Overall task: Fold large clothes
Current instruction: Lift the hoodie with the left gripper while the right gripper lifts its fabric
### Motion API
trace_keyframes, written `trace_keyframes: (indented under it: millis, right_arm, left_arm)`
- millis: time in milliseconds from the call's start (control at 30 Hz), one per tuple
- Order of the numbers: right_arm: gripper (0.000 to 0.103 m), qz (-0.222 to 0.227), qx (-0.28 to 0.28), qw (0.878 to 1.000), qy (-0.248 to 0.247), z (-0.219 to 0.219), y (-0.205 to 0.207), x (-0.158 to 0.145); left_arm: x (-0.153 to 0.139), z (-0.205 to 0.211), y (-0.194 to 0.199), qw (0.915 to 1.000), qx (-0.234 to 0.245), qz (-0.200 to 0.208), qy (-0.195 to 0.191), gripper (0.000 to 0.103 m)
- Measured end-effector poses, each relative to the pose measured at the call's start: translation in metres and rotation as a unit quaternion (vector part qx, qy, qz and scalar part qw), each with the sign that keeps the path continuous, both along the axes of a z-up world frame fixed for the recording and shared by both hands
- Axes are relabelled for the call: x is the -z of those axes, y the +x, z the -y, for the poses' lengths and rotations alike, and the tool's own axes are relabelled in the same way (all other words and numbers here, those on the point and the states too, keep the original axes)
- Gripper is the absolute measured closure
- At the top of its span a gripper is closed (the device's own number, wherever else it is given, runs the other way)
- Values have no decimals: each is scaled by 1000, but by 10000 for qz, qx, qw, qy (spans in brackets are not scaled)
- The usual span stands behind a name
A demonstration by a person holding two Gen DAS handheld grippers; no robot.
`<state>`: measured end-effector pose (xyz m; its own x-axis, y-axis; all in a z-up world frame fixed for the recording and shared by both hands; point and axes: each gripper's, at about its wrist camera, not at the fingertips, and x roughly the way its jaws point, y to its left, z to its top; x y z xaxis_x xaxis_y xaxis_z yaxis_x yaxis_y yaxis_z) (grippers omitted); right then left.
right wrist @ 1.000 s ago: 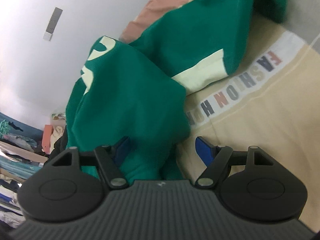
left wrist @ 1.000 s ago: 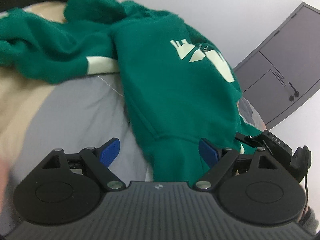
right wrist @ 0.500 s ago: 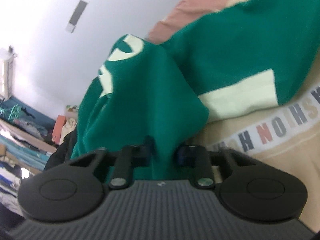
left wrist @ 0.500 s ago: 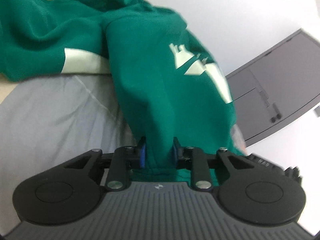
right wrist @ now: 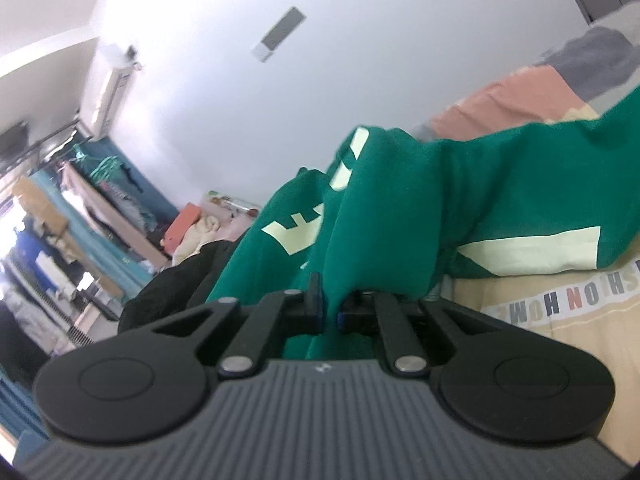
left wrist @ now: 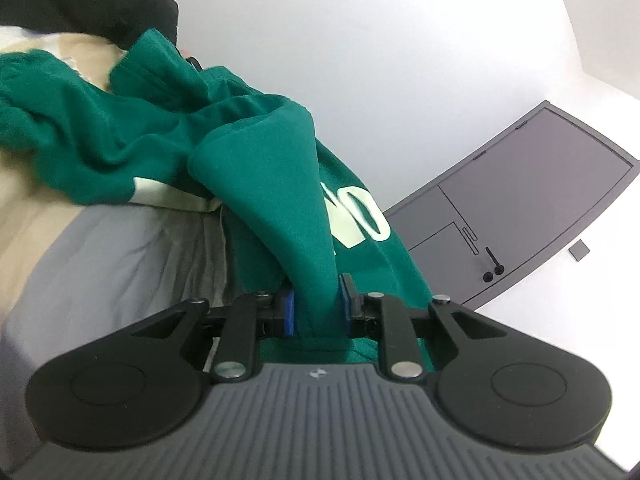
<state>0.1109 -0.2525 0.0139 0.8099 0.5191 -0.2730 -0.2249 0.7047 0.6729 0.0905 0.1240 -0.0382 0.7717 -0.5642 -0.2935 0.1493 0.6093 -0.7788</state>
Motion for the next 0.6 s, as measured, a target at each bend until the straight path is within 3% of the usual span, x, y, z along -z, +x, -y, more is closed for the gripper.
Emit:
trace_keyframes:
  millis: [133, 267, 467, 533, 600]
  right_arm:
    - [94, -61, 2, 9997, -225, -5, -18, -10]
    - [94, -384, 91, 9979, -520, -11, -28, 0]
    - [91, -969, 173, 9936, -547, -15, -21, 19]
    - [88, -1064, 242, 9922, -597, -17, -18, 20]
    - [68, -1181, 325, 9908, -571, -16, -19, 22]
  left_arm:
    - [-9, 3, -29, 9993, -8, -89, 354, 79]
    - [-6, 5, -50, 9979, -34, -187, 617, 79]
    - [7, -3, -45, 9970, -124, -623, 432, 76]
    - [10, -4, -43, 9967, -117, -721, 348, 58]
    - [14, -8, -40, 9962, -204, -818, 218, 28]
